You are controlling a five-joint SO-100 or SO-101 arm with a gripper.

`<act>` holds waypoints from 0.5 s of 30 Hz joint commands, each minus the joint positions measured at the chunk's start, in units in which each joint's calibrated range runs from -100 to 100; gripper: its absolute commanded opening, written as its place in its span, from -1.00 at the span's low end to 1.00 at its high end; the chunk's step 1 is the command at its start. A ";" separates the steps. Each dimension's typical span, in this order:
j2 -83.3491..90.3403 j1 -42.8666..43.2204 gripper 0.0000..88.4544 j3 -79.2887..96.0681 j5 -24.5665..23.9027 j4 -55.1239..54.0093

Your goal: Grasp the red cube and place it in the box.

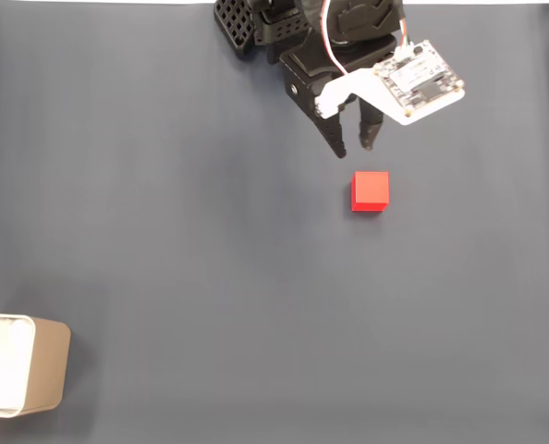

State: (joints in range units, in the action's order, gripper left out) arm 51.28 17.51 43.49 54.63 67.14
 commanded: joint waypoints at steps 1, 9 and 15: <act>-0.33 0.75 -0.71 0.40 1.03 -1.98; -1.71 0.75 -0.58 3.41 1.22 -7.06; -3.36 1.03 -0.43 5.78 1.07 -10.59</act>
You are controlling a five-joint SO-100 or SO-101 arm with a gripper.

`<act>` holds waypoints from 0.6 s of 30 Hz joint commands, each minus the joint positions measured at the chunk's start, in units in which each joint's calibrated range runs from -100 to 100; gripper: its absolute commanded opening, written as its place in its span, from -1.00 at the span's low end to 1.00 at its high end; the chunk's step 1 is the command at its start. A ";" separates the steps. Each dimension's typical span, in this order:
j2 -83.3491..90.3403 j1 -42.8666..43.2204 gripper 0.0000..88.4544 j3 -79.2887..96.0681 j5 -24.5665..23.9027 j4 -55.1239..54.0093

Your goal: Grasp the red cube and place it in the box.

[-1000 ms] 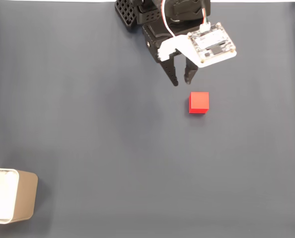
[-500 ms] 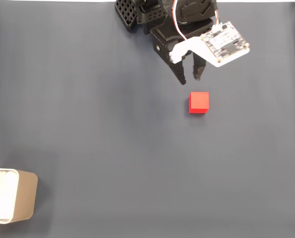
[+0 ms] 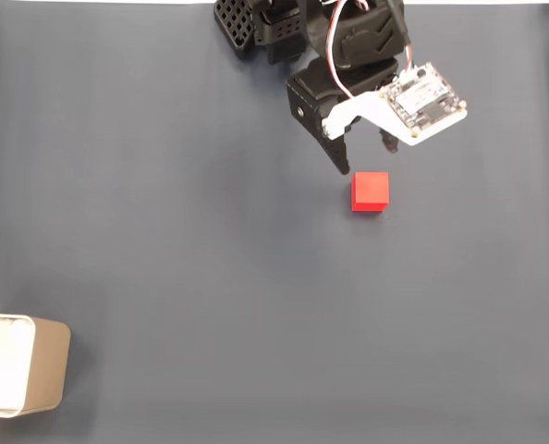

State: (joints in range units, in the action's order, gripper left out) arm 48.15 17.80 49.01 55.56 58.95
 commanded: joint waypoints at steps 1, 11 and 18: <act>-0.49 0.80 -0.41 0.72 0.10 -3.05; -3.70 2.08 -0.29 2.82 -1.27 -7.23; -4.48 3.08 -0.22 5.47 -1.76 -9.85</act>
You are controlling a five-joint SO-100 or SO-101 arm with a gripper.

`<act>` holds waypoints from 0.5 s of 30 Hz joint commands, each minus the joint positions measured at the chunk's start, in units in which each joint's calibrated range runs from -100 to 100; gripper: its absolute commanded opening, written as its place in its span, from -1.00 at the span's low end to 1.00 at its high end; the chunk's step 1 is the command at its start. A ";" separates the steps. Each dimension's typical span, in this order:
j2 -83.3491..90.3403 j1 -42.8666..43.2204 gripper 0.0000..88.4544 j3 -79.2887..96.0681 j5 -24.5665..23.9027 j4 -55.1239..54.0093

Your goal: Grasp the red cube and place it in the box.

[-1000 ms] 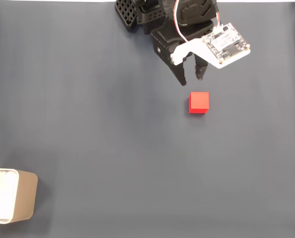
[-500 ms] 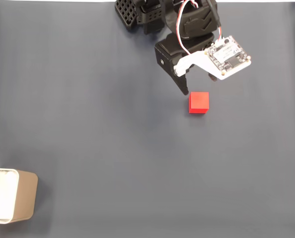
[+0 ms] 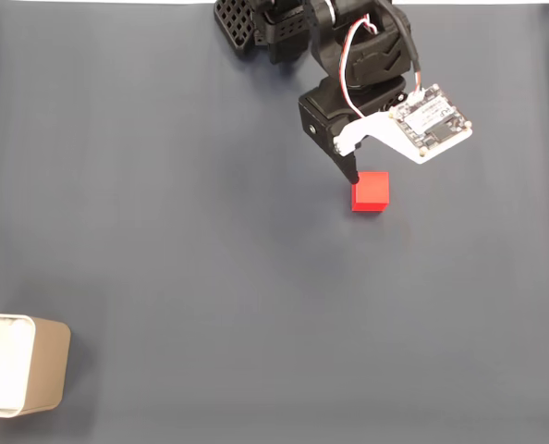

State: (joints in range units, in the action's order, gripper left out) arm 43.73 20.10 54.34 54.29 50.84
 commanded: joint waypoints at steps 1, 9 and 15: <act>-0.14 0.85 -0.21 0.68 -0.59 -2.15; -0.83 0.99 -0.19 5.24 -1.03 -6.08; -2.91 0.71 -0.17 6.88 -1.17 -9.20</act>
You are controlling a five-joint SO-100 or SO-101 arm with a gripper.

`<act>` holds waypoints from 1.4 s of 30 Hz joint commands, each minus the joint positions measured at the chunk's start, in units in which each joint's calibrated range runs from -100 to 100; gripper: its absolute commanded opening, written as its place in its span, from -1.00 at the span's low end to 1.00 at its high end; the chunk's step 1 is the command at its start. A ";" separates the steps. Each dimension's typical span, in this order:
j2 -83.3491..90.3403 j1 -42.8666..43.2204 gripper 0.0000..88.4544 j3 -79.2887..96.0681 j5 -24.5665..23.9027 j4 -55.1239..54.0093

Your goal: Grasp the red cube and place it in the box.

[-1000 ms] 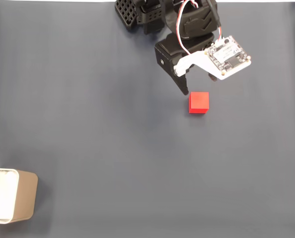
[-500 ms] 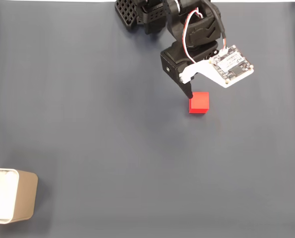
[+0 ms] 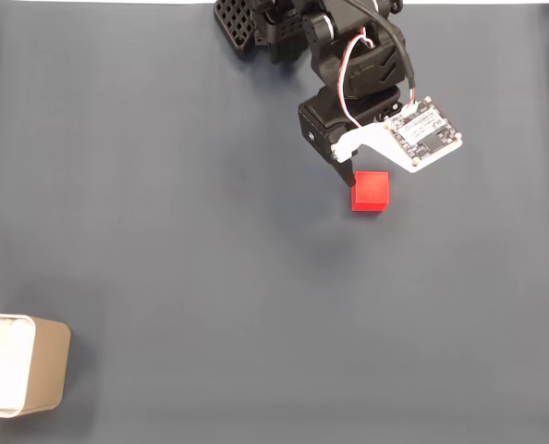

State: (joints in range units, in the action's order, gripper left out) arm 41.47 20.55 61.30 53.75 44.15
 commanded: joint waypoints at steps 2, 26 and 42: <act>-1.35 0.19 -0.16 0.38 -0.63 -3.58; -8.11 0.05 -0.12 1.65 -1.17 -9.97; -9.93 0.47 -0.12 3.94 -1.27 -12.19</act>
State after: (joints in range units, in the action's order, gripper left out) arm 31.65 20.55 65.28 53.21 33.17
